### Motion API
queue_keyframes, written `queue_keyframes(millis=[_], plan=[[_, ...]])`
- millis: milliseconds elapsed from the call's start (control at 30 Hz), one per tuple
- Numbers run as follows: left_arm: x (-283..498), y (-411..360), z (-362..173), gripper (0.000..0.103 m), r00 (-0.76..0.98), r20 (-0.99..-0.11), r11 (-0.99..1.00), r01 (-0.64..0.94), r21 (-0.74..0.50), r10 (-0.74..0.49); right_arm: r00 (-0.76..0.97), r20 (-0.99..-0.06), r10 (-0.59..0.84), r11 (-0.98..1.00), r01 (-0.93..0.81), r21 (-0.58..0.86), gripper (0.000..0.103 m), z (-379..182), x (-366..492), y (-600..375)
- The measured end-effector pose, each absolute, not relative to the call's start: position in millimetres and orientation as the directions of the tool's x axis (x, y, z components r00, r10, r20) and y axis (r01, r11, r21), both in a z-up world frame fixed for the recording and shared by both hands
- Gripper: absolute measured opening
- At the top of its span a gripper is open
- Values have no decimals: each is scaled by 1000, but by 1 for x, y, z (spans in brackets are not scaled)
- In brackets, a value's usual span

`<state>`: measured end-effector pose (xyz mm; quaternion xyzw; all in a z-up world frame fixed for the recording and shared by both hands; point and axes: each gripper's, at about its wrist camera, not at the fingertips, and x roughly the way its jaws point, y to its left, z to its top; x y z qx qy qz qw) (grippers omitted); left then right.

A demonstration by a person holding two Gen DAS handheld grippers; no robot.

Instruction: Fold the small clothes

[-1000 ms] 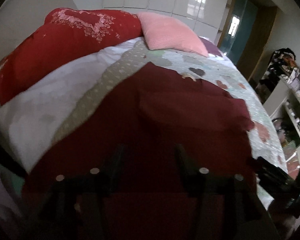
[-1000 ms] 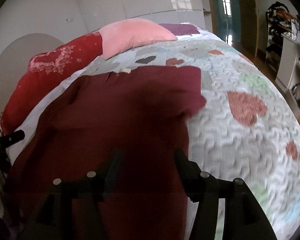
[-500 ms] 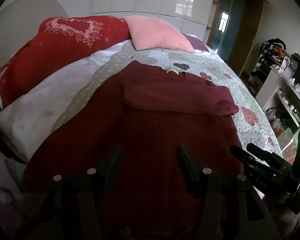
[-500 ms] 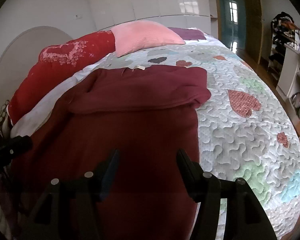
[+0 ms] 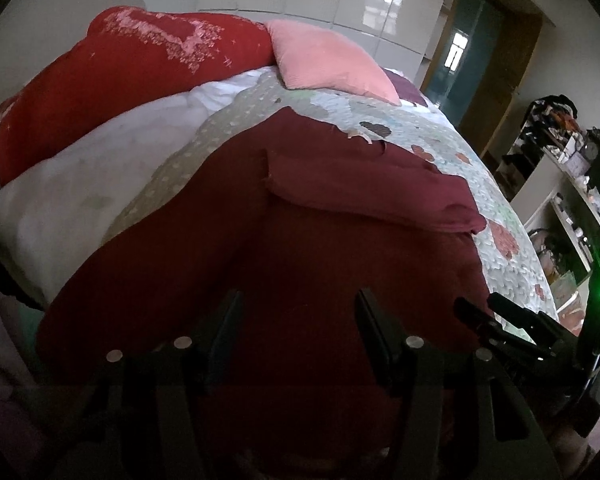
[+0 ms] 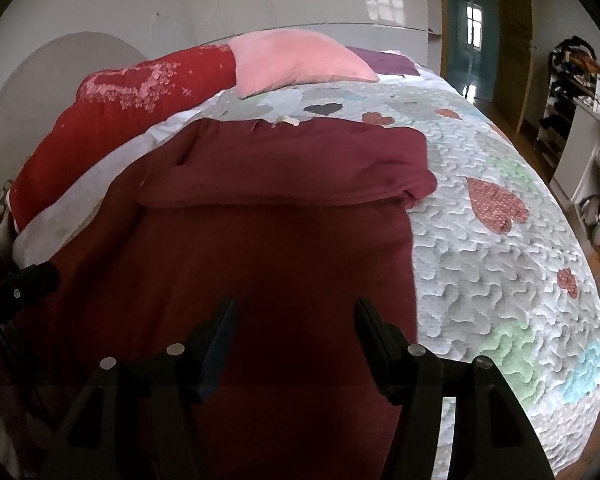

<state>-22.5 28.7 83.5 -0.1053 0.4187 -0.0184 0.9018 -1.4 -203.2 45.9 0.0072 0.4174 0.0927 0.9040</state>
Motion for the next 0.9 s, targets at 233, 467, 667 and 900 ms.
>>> queue_keyframes(millis=[233,467,667,900], plan=[[-21,48,74,58,637,-758,967,-79,-242,-137,617,-769,168,980,-192,61,66,40,2,-183],[-40,128,81,58,663,-744,935,-209,-285,-79,609,-772,182,970,-239,41,66,39,5,-164],[-87,225,107,58,677,-723,855,-450,-260,137,554,-755,351,883,-463,71,66,60,11,-114],[-124,270,124,59,660,-683,786,-583,-203,313,356,-751,557,658,-741,137,68,70,2,-18]])
